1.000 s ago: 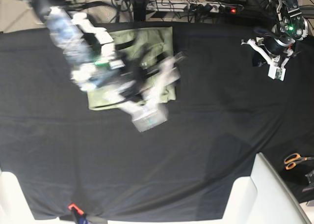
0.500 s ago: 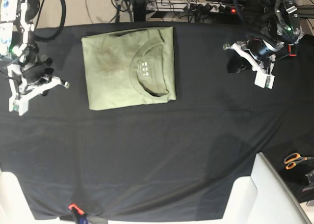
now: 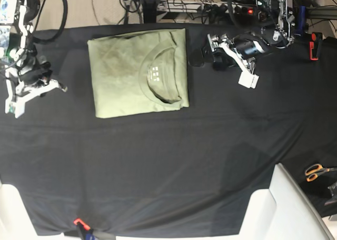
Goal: Fold the T-shirt properly
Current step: 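Lower the left gripper onto the collar edge of the folded shirt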
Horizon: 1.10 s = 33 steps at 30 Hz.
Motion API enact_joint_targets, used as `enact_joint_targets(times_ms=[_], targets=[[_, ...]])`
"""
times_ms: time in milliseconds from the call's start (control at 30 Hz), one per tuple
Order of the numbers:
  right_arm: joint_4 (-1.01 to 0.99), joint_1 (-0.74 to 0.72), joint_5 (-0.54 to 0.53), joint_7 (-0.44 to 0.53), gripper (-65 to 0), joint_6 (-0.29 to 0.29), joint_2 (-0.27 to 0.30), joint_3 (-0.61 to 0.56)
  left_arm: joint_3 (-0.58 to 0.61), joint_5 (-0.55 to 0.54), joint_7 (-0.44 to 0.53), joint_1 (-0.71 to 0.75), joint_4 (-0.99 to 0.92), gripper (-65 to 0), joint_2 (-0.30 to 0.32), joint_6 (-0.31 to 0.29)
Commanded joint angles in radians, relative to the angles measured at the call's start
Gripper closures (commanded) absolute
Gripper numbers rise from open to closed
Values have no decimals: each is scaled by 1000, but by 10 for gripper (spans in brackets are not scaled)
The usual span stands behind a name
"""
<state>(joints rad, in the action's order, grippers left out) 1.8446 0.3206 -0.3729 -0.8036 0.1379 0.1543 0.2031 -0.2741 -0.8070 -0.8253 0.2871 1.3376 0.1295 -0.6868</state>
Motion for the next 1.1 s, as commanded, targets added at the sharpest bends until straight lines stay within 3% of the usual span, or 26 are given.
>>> enact_joint_targets(times_ms=[0, 100, 167, 433, 533, 733, 1067], targets=[[16, 2, -7, 19, -2, -37, 11, 6, -1, -5, 14, -1, 3, -650, -9, -11], [16, 7, -5, 19, -2, -142, 11, 8, -1, 45, 33, -1, -5, -650, -41, -11], [16, 7, -5, 19, -2, -172, 9, 8, 25, 76, 36, -16, -8, -650, -60, -11], [14, 8, -5, 19, -2, -174, 9, 14, 177, 84, 40, -114, -178, -650, -81, -11], [14, 19, -5, 20, -2, -174, 9, 16, 198, 88, 83, -130, -221, -650, -100, -11], [14, 19, -5, 20, -2, -174, 11, 16, 352, 88, 153, -177, -315, -650, -98, -11], [-49, 12, -5, 22, -2, -179, 11, 16, 411, 90, 217, -249, -491, -650, -95, -11]])
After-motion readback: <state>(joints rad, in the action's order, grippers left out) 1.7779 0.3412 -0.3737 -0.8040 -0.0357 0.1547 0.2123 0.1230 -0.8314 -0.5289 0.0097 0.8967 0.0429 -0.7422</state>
